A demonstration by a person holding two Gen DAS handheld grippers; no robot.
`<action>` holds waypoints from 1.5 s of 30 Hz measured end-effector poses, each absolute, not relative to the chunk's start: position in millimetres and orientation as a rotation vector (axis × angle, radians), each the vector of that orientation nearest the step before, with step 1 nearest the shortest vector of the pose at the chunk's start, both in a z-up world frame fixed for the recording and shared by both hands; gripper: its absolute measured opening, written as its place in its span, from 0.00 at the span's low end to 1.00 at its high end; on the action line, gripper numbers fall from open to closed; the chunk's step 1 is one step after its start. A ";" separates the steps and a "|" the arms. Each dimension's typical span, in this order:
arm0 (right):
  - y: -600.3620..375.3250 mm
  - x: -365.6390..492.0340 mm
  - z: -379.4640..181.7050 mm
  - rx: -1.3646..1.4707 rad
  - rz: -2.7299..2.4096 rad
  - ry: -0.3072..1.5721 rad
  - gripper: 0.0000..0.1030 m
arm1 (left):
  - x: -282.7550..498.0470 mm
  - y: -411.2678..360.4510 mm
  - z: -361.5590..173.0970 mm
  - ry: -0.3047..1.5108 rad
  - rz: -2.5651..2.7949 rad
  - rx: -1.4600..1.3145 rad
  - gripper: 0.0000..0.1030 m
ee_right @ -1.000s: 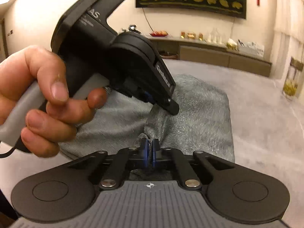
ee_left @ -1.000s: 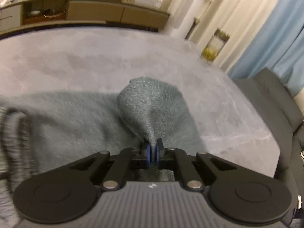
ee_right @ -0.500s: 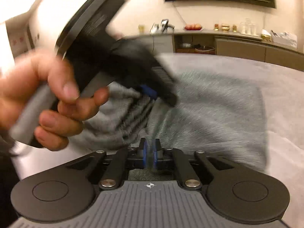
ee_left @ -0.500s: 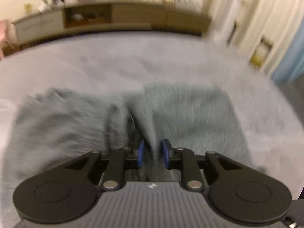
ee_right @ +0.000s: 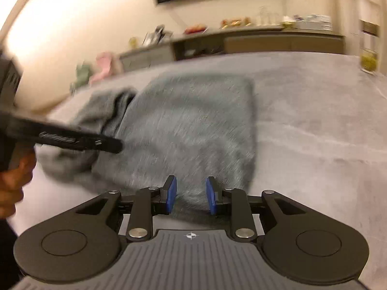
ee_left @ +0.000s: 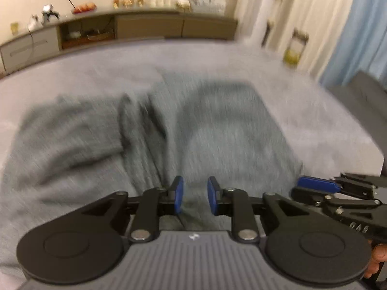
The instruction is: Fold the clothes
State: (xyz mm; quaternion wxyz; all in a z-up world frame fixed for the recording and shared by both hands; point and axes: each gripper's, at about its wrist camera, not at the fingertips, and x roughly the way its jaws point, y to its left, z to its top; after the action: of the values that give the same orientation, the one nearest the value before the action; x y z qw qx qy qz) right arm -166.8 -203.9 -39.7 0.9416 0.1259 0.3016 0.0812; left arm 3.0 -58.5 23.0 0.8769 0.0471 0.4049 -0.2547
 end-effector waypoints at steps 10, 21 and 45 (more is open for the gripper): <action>-219.1 -150.3 -48.2 0.388 0.101 0.641 0.19 | 18.8 -76.0 18.4 0.930 -0.520 0.184 0.31; -113.7 -171.2 -2.8 0.005 0.238 0.428 0.14 | 42.0 -180.7 56.6 0.872 -0.748 0.357 0.60; -16.4 -85.0 -15.9 -0.282 0.480 0.559 0.49 | 59.7 117.1 -12.2 0.935 -0.270 -0.113 0.39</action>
State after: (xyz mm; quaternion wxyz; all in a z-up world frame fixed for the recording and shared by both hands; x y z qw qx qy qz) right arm -85.0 -16.4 -15.9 0.9233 -0.1372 0.2721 0.2339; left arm 59.7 117.1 -12.2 0.8825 -0.0545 0.4489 -0.1297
